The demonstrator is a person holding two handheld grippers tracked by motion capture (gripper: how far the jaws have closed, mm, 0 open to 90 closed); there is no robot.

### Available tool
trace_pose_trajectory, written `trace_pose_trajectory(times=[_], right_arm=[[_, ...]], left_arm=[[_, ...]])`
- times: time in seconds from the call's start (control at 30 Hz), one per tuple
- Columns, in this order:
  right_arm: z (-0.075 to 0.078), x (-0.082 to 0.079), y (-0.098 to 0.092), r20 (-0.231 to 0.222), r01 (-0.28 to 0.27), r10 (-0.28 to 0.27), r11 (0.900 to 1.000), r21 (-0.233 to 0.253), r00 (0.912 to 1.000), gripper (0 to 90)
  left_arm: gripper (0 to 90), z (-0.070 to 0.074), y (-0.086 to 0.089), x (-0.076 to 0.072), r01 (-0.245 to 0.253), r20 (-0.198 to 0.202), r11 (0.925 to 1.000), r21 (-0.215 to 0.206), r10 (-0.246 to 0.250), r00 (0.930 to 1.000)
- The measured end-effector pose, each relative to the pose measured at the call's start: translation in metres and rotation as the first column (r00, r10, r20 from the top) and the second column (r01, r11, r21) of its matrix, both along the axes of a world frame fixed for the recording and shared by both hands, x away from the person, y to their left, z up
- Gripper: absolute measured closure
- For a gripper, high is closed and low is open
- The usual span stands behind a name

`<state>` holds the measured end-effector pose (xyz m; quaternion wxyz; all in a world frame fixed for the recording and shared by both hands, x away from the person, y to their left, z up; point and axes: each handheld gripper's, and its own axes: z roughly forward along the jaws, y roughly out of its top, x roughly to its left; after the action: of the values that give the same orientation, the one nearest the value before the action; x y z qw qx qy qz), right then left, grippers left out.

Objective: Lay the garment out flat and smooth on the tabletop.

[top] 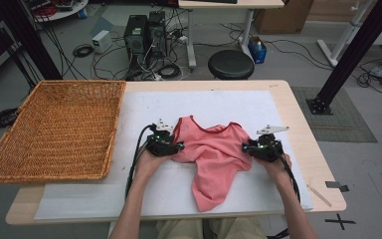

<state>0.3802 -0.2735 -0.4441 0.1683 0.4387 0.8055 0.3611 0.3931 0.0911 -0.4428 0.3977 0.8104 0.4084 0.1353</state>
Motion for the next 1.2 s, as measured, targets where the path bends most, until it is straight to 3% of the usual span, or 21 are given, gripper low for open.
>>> trace_pose_trajectory(times=[0.03,0.07,0.17,0.43,0.47,0.53,0.6,0.73,0.9,0.97,1.07,1.2], right_arm=[[-0.003,-0.001,0.003,0.004,-0.023,0.023,0.999,-0.025,0.9997,76.8],[-0.003,-0.006,0.005,0.027,-0.035,0.036,0.999,-0.04,0.999,87.1],[-0.003,-0.015,0.004,0.014,-0.065,0.065,0.998,-0.022,0.9978,87.8],[-0.003,-0.064,-0.018,-0.023,-0.12,0.121,0.992,0.041,0.9924,87.8],[-0.002,-0.067,-0.02,-0.027,-0.136,0.138,0.99,0.046,0.9901,85.4],[0.001,-0.068,-0.022,-0.026,-0.133,0.135,0.988,0.072,0.9905,71.3],[0.005,-0.063,-0.026,-0.007,-0.104,0.105,0.991,0.089,0.9944,63.3],[0.016,-0.05,-0.034,0.044,-0.021,0.015,0.988,0.152,0.9989,59.7],[0.036,-0.028,-0.039,0.103,0.037,-0.059,0.979,0.2,0.9929,57.3],[0.041,-0.016,-0.036,0.122,0.047,-0.069,0.984,0.174,0.9902,57.4],[0.032,0.008,-0.03,0.099,0.066,-0.076,0.992,0.106,0.9921,59.4],[0.01,0.028,-0.021,0.019,0.026,-0.028,0.996,0.083,0.9994,59.0]], left_arm=[[60.5,-0.002,-0.001,0.0,0.008,-0.011,0.9999,0.007,-0.008,0.9999],[64.7,-0.004,-0.002,-0.001,0.018,-0.004,0.9998,0.003,-0.018,0.9998],[81.5,-0.003,0.001,-0.006,0.056,-0.026,0.998,-0.03,-0.057,0.9981],[83.7,0.0,0.014,-0.038,0.163,-0.069,0.9853,-0.052,-0.166,0.9836],[83.5,0.0,0.015,-0.04,0.166,-0.066,0.9846,-0.053,-0.17,0.9833],[78.9,0.002,0.016,-0.04,0.153,-0.052,0.9865,-0.059,-0.156,0.9864],[68.8,0.006,0.018,-0.038,0.116,-0.025,0.99,-0.081,-0.118,0.9927],[60.6,0.017,0.023,-0.033,0.068,0.027,0.9915,-0.111,-0.066,0.9975],[57.7,0.028,0.024,-0.02,0.036,0.064,0.9914,-0.126,-0.028,0.9976],[57.3,0.029,0.022,-0.011,0.025,0.073,0.9931,-0.115,-0.017,0.9972],[56.8,0.027,0.016,0.004,0.005,0.071,0.9951,-0.099,0.002,0.9974],[55.2,0.018,0.006,0.023,-0.026,0.054,0.9972,-0.069,0.03,0.9981]])
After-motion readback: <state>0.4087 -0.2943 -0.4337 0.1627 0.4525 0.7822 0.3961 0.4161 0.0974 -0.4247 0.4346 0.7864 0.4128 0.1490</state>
